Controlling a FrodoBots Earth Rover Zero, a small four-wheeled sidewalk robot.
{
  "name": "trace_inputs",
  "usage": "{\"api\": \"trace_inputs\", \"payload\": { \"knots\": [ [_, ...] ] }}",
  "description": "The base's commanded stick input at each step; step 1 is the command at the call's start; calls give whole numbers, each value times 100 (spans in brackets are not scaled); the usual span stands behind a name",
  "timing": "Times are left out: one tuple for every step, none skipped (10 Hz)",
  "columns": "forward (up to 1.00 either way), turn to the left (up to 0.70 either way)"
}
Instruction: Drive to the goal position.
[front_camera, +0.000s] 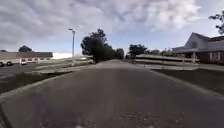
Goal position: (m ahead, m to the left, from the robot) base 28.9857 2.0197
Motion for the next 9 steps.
{"api": "trace_inputs", "payload": {
  "knots": [
    [70,0],
    [70,0],
    [70,0],
    [70,0],
    [70,0],
    [70,0],
    [70,0],
    [70,0],
    [70,0]
  ]
}}
